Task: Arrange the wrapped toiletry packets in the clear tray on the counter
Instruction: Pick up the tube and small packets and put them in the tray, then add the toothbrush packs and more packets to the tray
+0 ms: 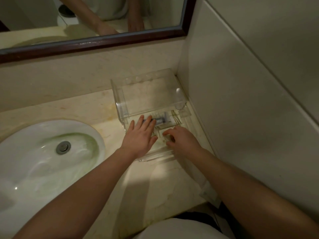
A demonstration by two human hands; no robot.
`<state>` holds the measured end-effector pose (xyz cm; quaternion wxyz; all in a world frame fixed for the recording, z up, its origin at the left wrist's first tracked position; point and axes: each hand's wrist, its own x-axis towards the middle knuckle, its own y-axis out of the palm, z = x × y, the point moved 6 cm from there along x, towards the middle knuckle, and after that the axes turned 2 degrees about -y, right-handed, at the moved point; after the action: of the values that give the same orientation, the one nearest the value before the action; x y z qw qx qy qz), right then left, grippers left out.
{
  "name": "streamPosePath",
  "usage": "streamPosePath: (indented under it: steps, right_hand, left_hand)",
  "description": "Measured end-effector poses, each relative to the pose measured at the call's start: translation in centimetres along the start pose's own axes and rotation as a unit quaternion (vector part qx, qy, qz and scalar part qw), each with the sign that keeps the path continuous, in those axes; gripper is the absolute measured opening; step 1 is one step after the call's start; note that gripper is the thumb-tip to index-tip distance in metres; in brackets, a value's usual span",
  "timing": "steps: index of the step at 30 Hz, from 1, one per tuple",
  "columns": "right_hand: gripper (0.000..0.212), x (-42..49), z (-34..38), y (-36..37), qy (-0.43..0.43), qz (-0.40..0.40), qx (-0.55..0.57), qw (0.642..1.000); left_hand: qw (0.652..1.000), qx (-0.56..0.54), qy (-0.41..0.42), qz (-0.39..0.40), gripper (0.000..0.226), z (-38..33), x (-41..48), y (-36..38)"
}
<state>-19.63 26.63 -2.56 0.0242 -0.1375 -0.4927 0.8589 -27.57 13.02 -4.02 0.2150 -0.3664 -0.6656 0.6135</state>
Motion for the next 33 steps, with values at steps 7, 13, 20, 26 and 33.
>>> streamPosePath:
  steps: [7, 13, 20, 26, 33]
  right_hand:
    - [0.029, -2.1, -1.8, -2.4, 0.038, -0.046, 0.091, 0.994]
    - [0.038, -9.3, -3.9, -4.4, 0.117, -0.105, 0.053, 0.986]
    - [0.067, -15.4, -5.8, -1.2, 0.208, 0.13, -0.219, 0.945]
    - [0.068, -14.8, -5.9, -0.9, 0.195, 0.128, -0.184, 0.955]
    - [0.033, -13.1, -5.9, 0.5, 0.105, 0.174, -0.235, 0.951]
  left_hand:
    - [1.0, -0.007, 0.001, -0.016, 0.062, -1.3, -0.2, -1.0]
    - [0.987, -0.118, 0.027, -0.103, 0.056, -4.5, -1.7, -2.7]
    - [0.966, -0.202, 0.042, -0.155, 0.055, -7.2, -4.1, -3.0]
    - [0.965, -0.196, -0.021, -0.173, 0.058, -6.7, -8.2, -2.4]
    - [0.952, -0.204, -0.131, -0.188, 0.054, -3.8, -17.0, -1.6]
